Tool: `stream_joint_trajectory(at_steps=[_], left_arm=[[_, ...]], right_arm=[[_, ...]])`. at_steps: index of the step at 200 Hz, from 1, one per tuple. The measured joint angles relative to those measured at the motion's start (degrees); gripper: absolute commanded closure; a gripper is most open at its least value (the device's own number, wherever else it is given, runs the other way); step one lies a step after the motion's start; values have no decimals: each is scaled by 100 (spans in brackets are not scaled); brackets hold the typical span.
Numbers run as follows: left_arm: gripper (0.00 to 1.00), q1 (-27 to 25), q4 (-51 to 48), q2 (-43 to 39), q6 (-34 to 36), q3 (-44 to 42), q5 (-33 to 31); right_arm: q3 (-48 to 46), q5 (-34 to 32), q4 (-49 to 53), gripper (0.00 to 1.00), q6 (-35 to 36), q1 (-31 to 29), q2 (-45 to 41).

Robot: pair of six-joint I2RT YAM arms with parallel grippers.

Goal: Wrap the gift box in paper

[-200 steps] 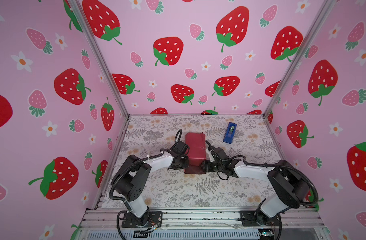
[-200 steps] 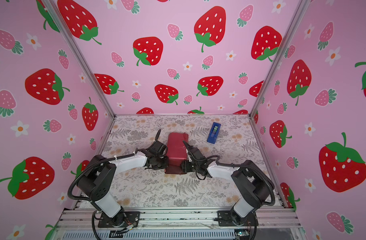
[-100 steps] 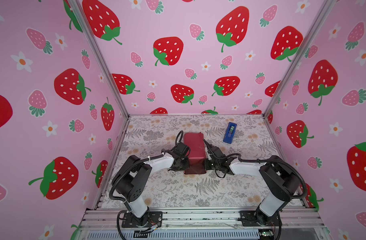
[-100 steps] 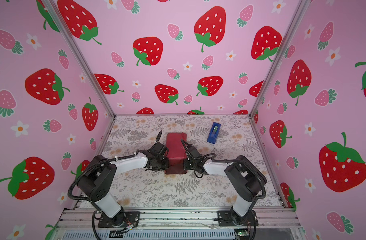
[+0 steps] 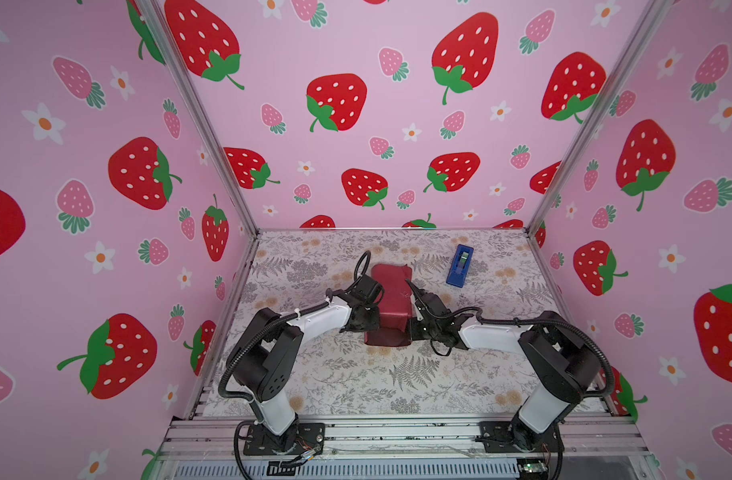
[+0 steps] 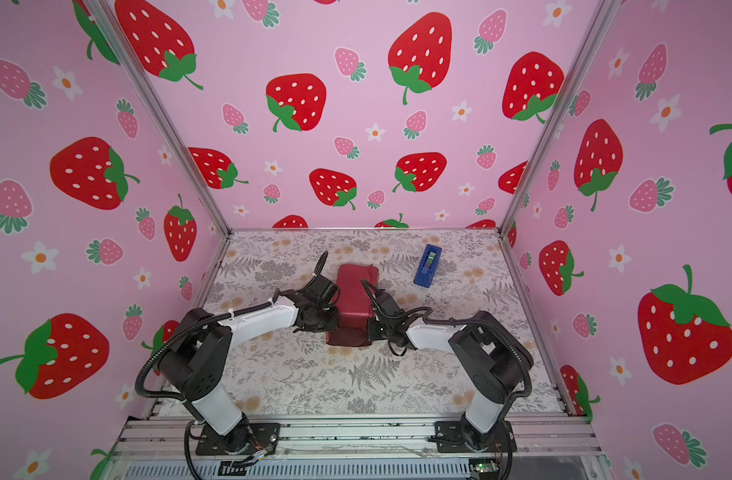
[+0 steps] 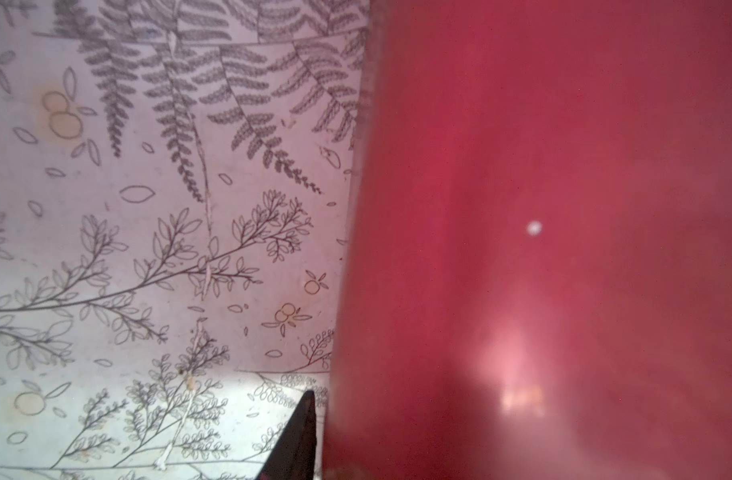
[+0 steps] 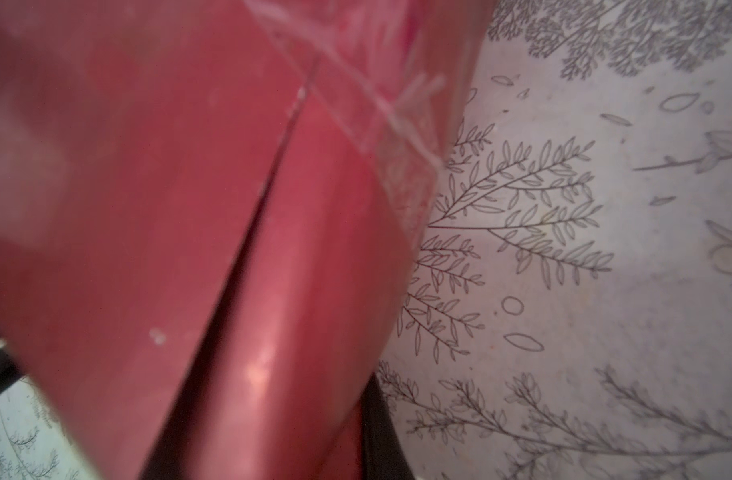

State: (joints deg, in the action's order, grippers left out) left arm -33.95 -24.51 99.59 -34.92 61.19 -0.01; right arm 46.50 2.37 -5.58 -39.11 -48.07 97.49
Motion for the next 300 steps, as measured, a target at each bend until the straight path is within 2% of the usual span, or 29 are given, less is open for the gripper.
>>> stream_joint_trajectory(at_steps=[28,68,70,76,125,162,175,192,204,219,224,253,300], left_arm=[[86,15,9,111,92,15,9],[93,11,24,118,55,15,13],[97,9,24,118,37,15,11],[99,9,24,118,31,15,9],[100,-131,28,81,-144,-39,-149],[100,-306,63,-334,-332,-544,-249],[100,-334,116,-501,-387,-745,-205],[100,-345,201,-656,-417,-944,-144],[100,-345,238,-691,-420,-992,-127],[100,-343,264,-699,-417,-1005,-116],[100,-343,269,-699,-417,-1008,-107],[98,-339,273,-706,-411,-1008,-96],[95,-332,295,-769,-393,-1060,-81]], right_arm=[[2,0,4,95,2,0,0],[7,0,13,99,-4,-4,0],[7,2,15,100,-4,-7,0],[7,0,24,100,-7,-9,0],[85,-188,299,100,-208,-240,-7],[-76,-295,479,100,-649,-643,-227],[-219,-262,481,88,-754,-743,-361],[-404,-190,533,60,-769,-798,-638],[-501,-146,621,50,-730,-807,-916],[-529,-149,785,49,-507,-807,-1327],[-527,-155,833,45,-420,-807,-1464],[-323,-280,1268,45,363,-807,-2035],[457,-393,1510,47,2371,-807,-1792]])
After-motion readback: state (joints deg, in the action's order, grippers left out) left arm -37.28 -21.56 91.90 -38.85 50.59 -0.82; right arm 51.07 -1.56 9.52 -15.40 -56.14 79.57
